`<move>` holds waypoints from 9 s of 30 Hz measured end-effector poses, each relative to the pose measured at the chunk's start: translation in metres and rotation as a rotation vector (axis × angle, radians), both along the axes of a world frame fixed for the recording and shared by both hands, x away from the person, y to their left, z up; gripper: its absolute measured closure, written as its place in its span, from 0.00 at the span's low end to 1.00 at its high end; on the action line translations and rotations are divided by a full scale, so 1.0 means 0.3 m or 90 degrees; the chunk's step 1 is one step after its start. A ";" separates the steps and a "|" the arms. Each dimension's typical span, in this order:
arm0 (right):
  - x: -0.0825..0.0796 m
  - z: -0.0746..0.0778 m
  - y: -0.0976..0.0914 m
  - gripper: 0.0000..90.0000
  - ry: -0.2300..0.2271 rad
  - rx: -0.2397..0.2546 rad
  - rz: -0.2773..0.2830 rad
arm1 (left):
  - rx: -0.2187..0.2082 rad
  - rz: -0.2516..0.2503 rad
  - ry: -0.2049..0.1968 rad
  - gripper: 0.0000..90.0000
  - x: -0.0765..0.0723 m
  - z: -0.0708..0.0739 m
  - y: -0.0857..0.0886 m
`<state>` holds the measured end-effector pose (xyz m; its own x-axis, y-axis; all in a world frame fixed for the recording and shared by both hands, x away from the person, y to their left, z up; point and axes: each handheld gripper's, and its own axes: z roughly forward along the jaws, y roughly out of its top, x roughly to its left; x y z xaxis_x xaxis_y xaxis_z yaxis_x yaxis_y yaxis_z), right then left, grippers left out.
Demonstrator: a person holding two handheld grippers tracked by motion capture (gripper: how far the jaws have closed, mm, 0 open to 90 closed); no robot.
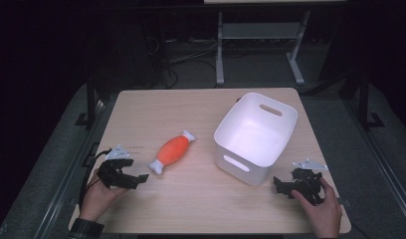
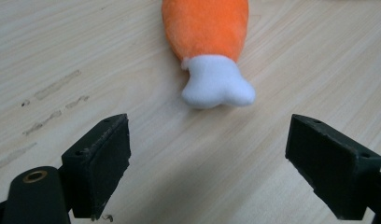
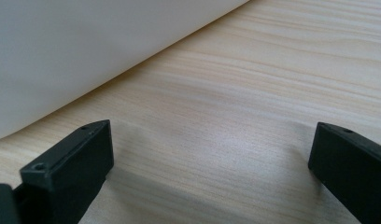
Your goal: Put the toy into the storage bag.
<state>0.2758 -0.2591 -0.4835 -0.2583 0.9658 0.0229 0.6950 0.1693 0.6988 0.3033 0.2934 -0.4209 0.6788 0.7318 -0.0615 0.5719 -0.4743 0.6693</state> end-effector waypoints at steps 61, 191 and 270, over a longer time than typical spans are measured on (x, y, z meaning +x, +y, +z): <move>0.000 0.000 0.000 0.00 0.000 0.000 0.000 | 0.064 -0.062 0.022 0.15 0.286 0.069 -0.248; 0.000 0.000 0.000 0.00 0.000 0.000 0.000 | 0.039 -0.102 0.051 0.28 0.373 0.215 -0.383; 0.000 0.001 0.001 0.00 0.000 0.001 -0.002 | 0.020 -0.224 -0.005 0.28 0.451 0.543 -0.815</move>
